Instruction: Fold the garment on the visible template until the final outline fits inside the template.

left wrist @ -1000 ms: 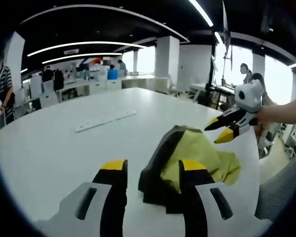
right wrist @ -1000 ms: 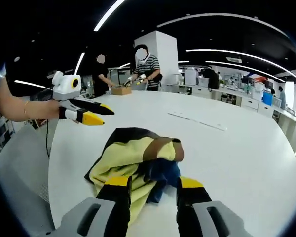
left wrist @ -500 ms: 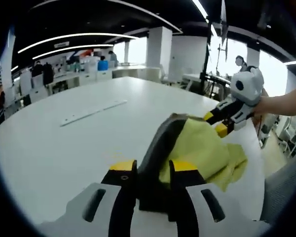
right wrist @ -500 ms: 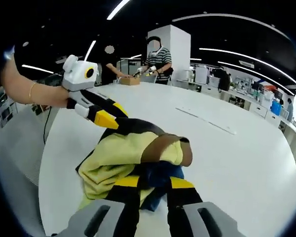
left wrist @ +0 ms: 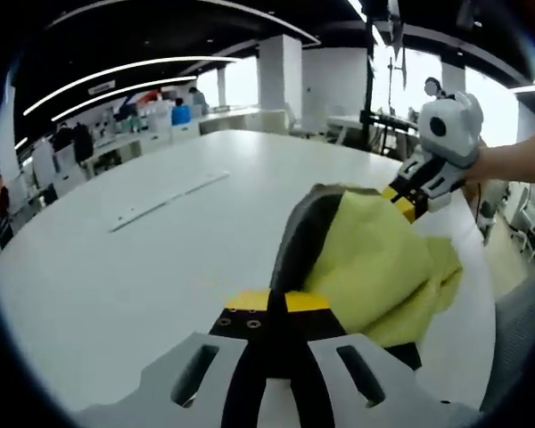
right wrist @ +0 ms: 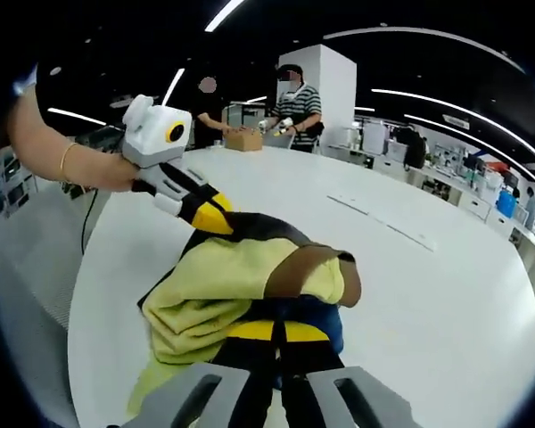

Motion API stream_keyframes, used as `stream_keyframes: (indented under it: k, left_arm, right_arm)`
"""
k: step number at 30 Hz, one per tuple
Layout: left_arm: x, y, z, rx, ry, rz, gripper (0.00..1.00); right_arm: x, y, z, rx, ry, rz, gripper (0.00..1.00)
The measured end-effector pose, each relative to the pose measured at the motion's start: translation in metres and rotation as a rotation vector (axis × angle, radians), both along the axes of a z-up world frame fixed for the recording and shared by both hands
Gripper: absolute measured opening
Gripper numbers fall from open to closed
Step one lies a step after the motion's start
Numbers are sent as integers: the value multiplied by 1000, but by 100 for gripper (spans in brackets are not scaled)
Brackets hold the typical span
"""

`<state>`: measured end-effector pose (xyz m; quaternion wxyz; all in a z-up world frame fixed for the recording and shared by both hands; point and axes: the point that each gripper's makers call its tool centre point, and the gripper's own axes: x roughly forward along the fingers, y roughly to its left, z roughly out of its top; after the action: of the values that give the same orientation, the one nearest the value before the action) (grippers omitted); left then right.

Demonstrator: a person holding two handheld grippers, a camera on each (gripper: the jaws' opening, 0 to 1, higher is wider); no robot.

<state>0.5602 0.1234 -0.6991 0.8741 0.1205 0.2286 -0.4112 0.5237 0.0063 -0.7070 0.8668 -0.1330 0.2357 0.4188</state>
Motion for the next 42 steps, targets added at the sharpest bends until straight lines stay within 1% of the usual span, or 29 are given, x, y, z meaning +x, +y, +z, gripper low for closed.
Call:
stream_keyframes:
  k: [3,6,10,13,17,20,24,30,33,38,42]
  left_arm:
    - [0,3,8,-7,-26,15,0]
    - [2,8,20,-7,-70,31,0]
    - [5,17,35,-19,-115,74,0]
    - [5,24,44,-28,-138,99,0]
    - [1,27,49,-29,-149,105,0]
    - [-3,31,48,-1,-164,106,0]
    - [-10,38,43,29,-169,112,0]
    - [-22,52,40,46,-177,145,0]
    - [-27,58,41,42,-181,159,0]
    - [-40,65,33,70,-175,163,0]
    - [-51,73,20,105,-155,165,0]
  right_arm:
    - [1,-2,5,12,-6,-15,0]
    - [2,-5,12,29,-4,-37,0]
    - [5,-13,22,44,-18,-72,0]
    - [5,-21,30,52,-30,-95,0]
    - [4,-32,35,42,-46,-118,0]
    - [3,-40,39,37,-56,-134,0]
    - [0,-52,42,41,-59,-170,0]
    - [-4,-72,41,49,-60,-240,0]
    - [-5,-83,40,51,-58,-284,0]
    - [-8,-99,36,51,-50,-337,0]
    - [-12,-113,33,57,-40,-391,0]
